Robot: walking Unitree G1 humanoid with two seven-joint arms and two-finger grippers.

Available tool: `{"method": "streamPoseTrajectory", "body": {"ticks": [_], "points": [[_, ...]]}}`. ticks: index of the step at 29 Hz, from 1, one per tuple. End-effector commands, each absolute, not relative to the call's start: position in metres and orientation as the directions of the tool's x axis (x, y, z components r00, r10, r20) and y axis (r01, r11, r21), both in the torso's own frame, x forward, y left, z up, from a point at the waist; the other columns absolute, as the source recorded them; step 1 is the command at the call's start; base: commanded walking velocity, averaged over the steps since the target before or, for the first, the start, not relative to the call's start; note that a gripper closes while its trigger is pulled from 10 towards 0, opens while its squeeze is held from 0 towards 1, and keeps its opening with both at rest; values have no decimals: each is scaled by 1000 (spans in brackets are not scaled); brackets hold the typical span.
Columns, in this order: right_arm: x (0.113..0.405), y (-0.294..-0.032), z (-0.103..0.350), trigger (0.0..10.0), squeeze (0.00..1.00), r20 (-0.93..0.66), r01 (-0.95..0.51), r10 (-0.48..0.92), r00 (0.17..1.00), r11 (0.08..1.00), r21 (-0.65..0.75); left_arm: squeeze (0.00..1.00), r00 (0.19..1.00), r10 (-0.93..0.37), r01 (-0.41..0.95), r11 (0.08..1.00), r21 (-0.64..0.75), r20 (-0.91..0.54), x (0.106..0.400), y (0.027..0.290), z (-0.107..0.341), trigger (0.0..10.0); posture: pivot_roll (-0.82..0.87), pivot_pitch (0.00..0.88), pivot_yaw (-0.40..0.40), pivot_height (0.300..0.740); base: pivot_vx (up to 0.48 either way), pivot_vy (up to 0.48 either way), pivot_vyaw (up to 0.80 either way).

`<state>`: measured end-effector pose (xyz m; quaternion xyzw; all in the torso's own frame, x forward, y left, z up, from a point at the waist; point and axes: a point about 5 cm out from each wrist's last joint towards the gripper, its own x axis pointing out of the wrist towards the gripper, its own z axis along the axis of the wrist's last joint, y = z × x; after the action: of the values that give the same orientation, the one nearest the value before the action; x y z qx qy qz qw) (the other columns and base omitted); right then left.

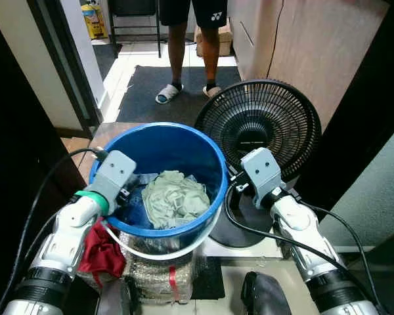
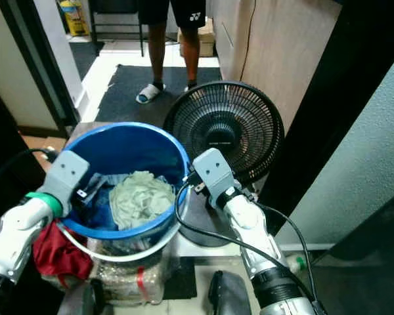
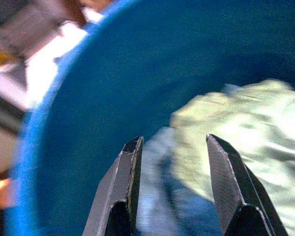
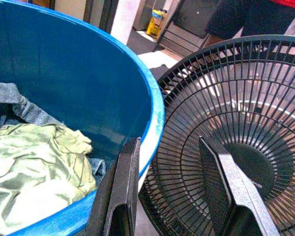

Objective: Clothes washing

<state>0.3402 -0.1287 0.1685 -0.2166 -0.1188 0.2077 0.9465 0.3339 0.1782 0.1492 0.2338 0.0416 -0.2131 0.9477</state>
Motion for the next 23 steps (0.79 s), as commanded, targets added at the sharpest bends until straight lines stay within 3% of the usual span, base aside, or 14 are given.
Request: {"method": "streamPoseTrajectory", "body": {"ticks": [1, 2, 5, 6, 9, 23], "points": [[338, -128, 161, 10000, 0, 117, -350, 445, 888, 818, -456, 0, 860, -389, 495, 795, 350, -331, 323, 177, 113, 10000, 124, 91, 12, 490, 0, 0, 0], [338, -128, 161, 10000, 0, 118, -348, 444, 888, 818, -457, 0, 821, -434, 544, 791, 280, -371, 320, 166, 115, 10000, 121, 88, 16, 490, 0, 0, 0], [338, -128, 161, 10000, 0, 119, -347, 443, 889, 818, -458, 0, 803, -435, 542, 817, 196, -406, 321, 157, 118, 10000, 120, 85, 18, 490, 0, 0, 0], [338, -128, 161, 10000, 0, 119, -346, 442, 889, 818, -459, 0, 797, -422, 505, 858, 94, -432, 323, 150, 119, 10000, 120, 83, 19, 490, 0, 0, 0], [337, -128, 160, 10000, 0, 120, -346, 443, 889, 818, -460, 0, 789, -405, 451, 892, -11, -462, 326, 142, 119, 10000, 120, 81, 19, 490, 0, 0, 0], [338, -126, 161, 10000, 0, 120, -352, 454, 883, 809, -472, 0, 842, -193, 285, 952, 112, -504, 335, 154, 121, 10000, 120, 77, 15, 490, 0, 0, 0]]}}
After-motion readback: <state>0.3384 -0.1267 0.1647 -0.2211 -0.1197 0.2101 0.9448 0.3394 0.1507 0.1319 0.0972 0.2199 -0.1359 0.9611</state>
